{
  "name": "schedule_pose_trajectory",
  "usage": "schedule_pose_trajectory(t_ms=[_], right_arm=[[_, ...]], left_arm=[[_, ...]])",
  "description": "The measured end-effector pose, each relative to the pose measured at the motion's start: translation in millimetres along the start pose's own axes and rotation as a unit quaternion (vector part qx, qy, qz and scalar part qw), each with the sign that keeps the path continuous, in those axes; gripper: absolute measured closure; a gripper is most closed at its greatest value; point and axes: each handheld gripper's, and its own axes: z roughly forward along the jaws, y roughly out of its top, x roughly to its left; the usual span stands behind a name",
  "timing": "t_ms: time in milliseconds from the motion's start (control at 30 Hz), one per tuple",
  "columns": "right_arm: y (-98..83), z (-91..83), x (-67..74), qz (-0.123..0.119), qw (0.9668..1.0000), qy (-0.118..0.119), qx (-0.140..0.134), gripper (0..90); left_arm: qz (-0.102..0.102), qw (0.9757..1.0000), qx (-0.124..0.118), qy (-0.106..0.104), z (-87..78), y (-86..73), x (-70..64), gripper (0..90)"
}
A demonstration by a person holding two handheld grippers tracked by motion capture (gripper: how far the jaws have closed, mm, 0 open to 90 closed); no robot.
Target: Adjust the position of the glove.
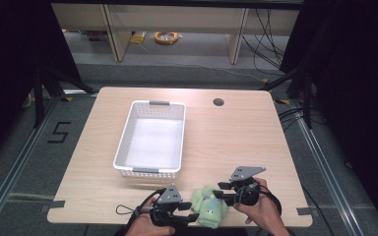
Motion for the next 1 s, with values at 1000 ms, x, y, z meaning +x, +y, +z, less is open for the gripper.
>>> schedule_pose_trajectory(t_ms=[1000], right_arm=[[4.8, -15.4, -1.7, 0.032, 0.9985, 0.024, -0.037, 86.8]], left_arm=[[0.037, 0.9992, 0.009, 0.013, 0.4, 43.1, 21.8, 83.4]])
